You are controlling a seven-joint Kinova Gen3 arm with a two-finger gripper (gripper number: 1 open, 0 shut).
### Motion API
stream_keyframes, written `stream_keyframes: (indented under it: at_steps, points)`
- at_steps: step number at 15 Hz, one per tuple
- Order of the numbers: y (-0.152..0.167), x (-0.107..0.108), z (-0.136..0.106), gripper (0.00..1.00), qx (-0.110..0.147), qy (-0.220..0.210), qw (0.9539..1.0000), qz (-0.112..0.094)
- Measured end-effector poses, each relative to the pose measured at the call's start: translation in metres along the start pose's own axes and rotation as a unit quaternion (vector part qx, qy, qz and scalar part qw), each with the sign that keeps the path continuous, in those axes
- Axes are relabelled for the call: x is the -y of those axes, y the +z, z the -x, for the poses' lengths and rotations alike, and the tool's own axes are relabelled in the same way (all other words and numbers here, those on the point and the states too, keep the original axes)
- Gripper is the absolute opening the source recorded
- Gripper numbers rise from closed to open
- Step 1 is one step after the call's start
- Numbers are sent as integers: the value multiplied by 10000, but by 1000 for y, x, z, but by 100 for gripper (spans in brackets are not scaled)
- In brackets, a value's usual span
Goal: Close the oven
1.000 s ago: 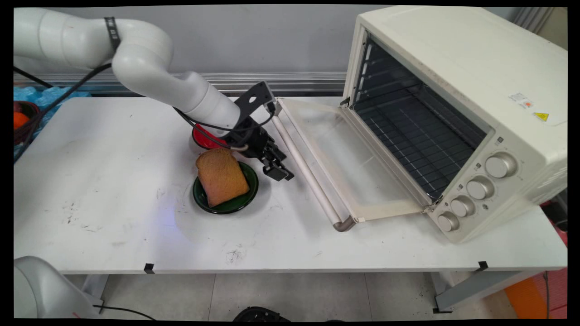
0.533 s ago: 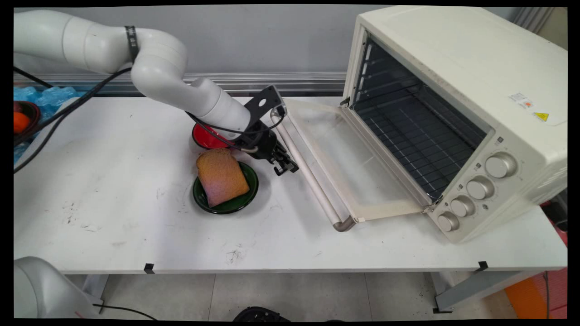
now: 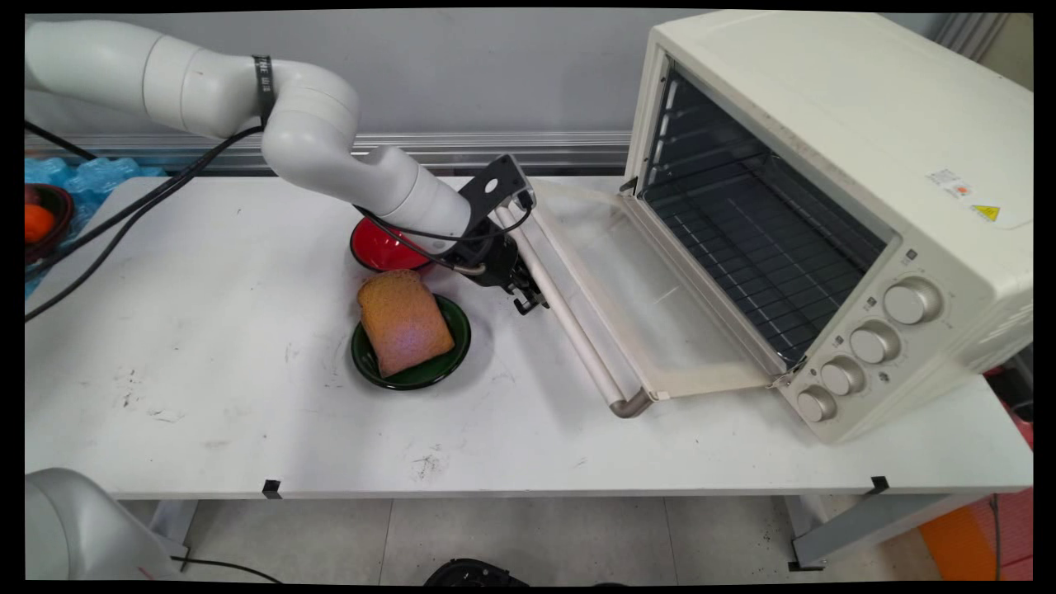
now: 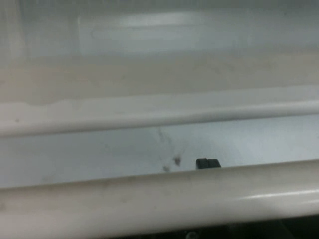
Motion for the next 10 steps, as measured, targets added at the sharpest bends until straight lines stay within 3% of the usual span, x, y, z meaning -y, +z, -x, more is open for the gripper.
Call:
stream_keyframes:
  at_steps: [10]
  points:
    - [-10,5,-34,0,-474,51,9988,-144]
